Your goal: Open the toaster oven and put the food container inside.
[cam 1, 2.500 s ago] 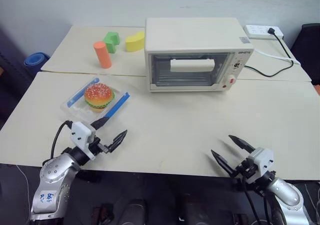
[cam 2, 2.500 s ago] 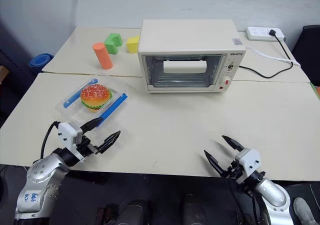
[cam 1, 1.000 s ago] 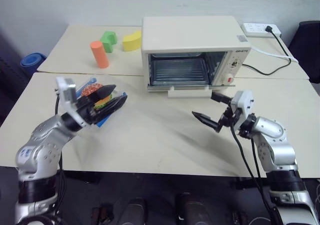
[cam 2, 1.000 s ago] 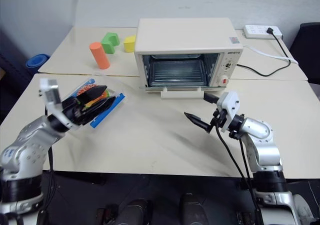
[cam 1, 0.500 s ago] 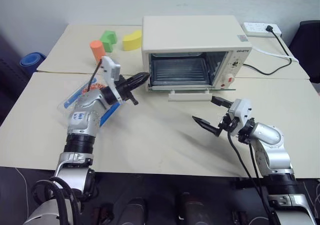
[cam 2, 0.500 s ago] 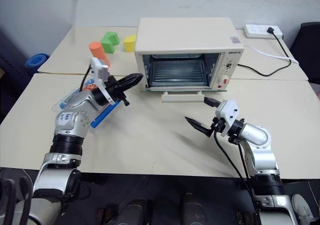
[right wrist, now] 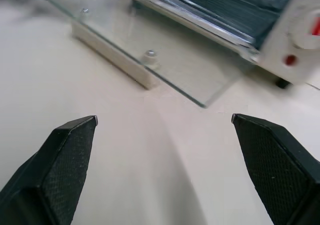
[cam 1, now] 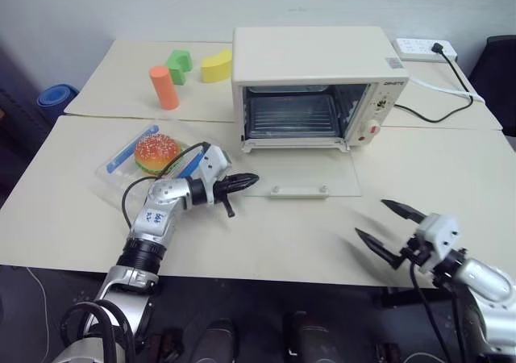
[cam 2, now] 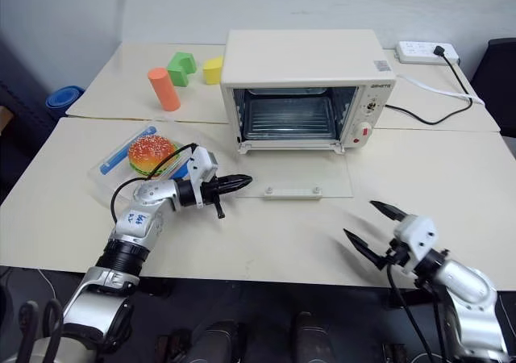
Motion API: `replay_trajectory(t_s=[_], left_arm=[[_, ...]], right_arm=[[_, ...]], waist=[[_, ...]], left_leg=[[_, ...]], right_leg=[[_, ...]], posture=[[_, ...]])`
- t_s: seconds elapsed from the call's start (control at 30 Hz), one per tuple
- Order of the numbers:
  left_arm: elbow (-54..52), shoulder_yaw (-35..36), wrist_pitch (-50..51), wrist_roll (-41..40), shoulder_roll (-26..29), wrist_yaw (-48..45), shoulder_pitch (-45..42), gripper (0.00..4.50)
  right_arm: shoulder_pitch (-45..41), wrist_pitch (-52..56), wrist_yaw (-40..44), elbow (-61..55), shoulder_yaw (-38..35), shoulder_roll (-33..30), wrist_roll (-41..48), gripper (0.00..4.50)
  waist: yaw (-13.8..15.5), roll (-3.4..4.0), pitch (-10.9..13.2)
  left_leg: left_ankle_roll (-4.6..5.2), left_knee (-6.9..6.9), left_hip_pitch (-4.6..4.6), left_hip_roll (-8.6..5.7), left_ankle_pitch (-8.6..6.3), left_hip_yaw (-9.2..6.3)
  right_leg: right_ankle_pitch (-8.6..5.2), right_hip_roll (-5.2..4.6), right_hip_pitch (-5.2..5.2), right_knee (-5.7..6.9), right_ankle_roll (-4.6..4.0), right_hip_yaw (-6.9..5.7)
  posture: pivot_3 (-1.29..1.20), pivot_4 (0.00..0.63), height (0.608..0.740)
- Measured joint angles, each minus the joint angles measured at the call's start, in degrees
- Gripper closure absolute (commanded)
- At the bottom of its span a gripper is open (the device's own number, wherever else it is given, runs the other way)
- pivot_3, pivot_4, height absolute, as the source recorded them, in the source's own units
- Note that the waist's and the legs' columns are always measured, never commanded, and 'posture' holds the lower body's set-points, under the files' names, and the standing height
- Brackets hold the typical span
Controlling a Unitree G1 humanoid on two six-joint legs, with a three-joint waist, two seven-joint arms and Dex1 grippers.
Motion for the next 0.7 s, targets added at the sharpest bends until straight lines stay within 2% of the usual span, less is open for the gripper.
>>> replay_trajectory(t_s=[0.1, 0.2, 0.3, 0.43, 0.6, 0.63, 0.7], left_arm=[[-1.41, 0.58, 0.17, 1.14, -1.04, 3.57, 1.11, 4.49], [-8.07, 2.33, 2.03, -1.55, -1.76, 4.47, 6.45, 3.95], [-16.69, 6.42, 5.35, -8.45, -1.1, 2.85, 12.32, 3.09], [-28.52, 16.91, 8.82, -18.24, 4.32, 2.12, 19.61, 1.9], [-34.16, 34.14, 14.23, -24.72, 10.36, 7.47, 31.93, 0.26], [-34.46, 36.93, 14.65, -25.26, 10.7, 8.36, 34.6, 0.01], [-34.29, 42.83, 15.05, -25.61, 11.05, 10.47, 39.67, 0.01]], right_arm=[[1.33, 2.34, -2.7, -5.08, -1.64, 0.79, 2.61, 0.0], [1.88, 5.52, -5.27, -9.67, -1.84, 1.86, 4.83, 0.0], [2.28, 8.7, -3.74, -11.47, -1.17, 1.86, 9.2, 0.0], [-1.97, 7.22, -1.24, -11.84, -0.01, 2.19, 10.9, 0.0], [-8.12, 1.69, 3.74, -8.61, 5.12, 2.46, 7.61, 0.0], [-9.15, 0.46, 4.93, -7.62, 6.41, 2.77, 6.9, 0.0], [-10.71, -1.9, 8.12, -6.12, 9.21, 3.66, 6.37, 0.0]], waist=[[-0.25, 0.01, -0.01], [-0.48, 0.02, -0.01], [-0.49, 0.01, 0.0], [-0.7, 0.03, -0.01], [-0.5, 0.03, -0.01], [-0.5, 0.03, -0.01], [-0.42, 0.01, 0.0]], left_leg=[[0.14, -0.05, 0.12, 0.03, -0.07, -0.02], [-0.04, -0.12, 0.08, 0.1, 0.02, -0.02], [-0.06, -0.12, -0.01, 0.13, 0.01, -0.07], [0.02, -0.12, 0.09, 0.16, -0.04, -0.07], [0.16, -0.18, 0.11, 0.17, -0.13, -0.14], [0.17, -0.18, 0.09, 0.17, -0.13, -0.14], [0.19, -0.18, 0.05, 0.17, -0.15, -0.16]], right_leg=[[0.0, 0.01, 0.06, 0.03, 0.01, 0.0], [0.0, 0.03, -0.01, 0.04, 0.01, 0.0], [0.0, 0.03, -0.04, -0.01, 0.0, -0.02], [0.0, 0.03, 0.03, -0.05, -0.01, -0.02], [-0.04, 0.02, 0.05, -0.09, -0.07, -0.06], [-0.04, 0.01, 0.04, -0.12, -0.08, -0.06], [-0.04, -0.01, 0.05, -0.22, -0.08, -0.09]], posture=[[0.0, 0.15, 0.74], [0.0, 0.15, 0.74], [0.0, 0.15, 0.74], [0.0, 0.15, 0.74], [0.0, 0.15, 0.74], [0.0, 0.15, 0.74], [0.0, 0.15, 0.74]])
